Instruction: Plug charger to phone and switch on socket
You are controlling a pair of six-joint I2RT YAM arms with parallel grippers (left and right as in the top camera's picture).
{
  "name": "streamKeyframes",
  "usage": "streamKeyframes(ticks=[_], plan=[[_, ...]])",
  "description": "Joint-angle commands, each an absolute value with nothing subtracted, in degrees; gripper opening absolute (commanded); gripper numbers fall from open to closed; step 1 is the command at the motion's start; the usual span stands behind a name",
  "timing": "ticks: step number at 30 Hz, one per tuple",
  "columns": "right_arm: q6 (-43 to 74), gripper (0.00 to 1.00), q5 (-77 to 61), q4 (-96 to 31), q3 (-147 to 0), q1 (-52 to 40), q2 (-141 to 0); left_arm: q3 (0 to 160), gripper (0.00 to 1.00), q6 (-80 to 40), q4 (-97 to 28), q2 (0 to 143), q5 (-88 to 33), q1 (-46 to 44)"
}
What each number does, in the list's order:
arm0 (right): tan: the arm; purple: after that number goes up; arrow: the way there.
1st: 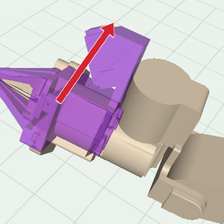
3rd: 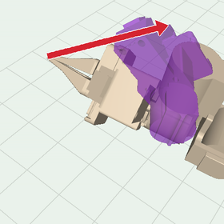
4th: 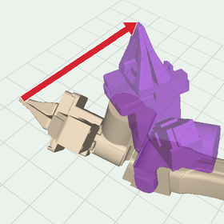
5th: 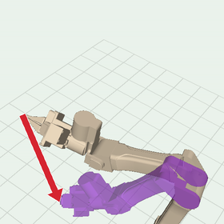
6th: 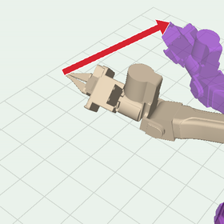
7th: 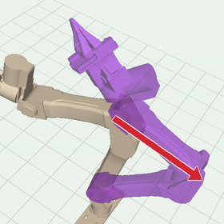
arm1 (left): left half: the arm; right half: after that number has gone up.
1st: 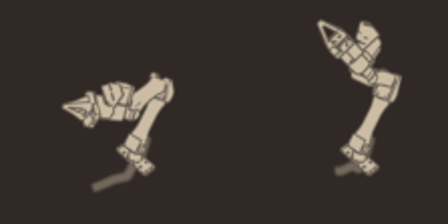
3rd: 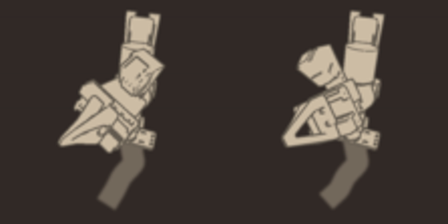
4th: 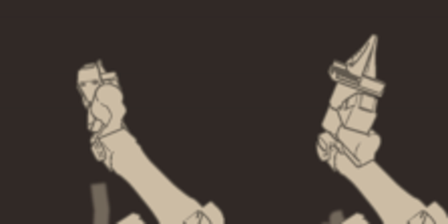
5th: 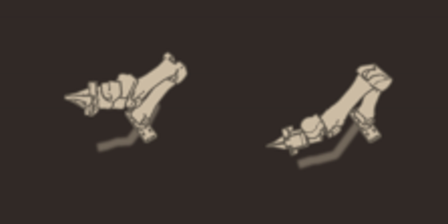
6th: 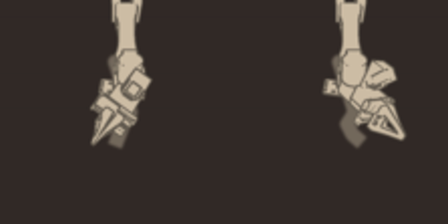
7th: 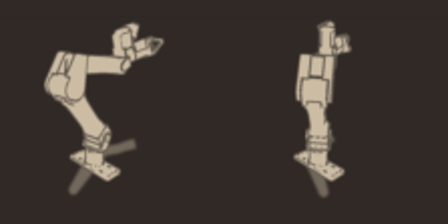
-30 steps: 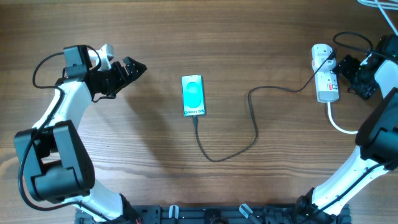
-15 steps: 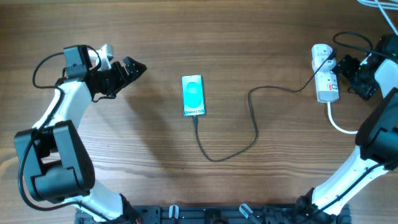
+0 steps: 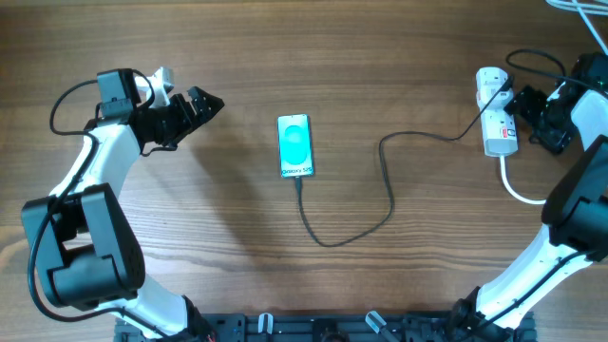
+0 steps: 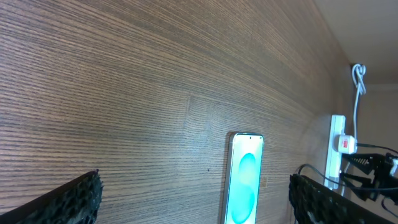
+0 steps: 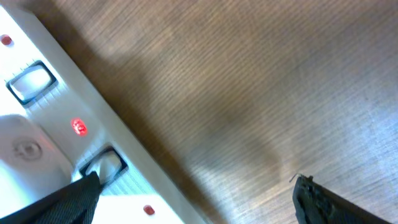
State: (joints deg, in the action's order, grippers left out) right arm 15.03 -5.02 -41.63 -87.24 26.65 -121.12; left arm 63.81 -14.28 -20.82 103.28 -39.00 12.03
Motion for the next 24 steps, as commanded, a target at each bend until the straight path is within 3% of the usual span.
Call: streamKeyframes(ticks=[1,10,14,24], plan=[[13.43,1.00,0.32,-46.74,-89.10,26.24,-120.55,63.70,1.00,-14.15,-20.82,103.07,-39.03,12.12],[11.97,1.00,-0.32,-51.88,-93.80,27.29,-105.78,63.70,1.00,-14.17,-20.82,103.07,-39.03,12.12],[7.92,1.00,-10.11,-49.91,-93.80,27.03,-98.59,63.70,1.00,-14.17,-20.82,103.07,-39.03,12.12],[7.66,1.00,-11.00,-50.17,-93.73,27.03,-97.19,63.70,1.00,-14.15,-20.82,103.07,-39.03,12.12]])
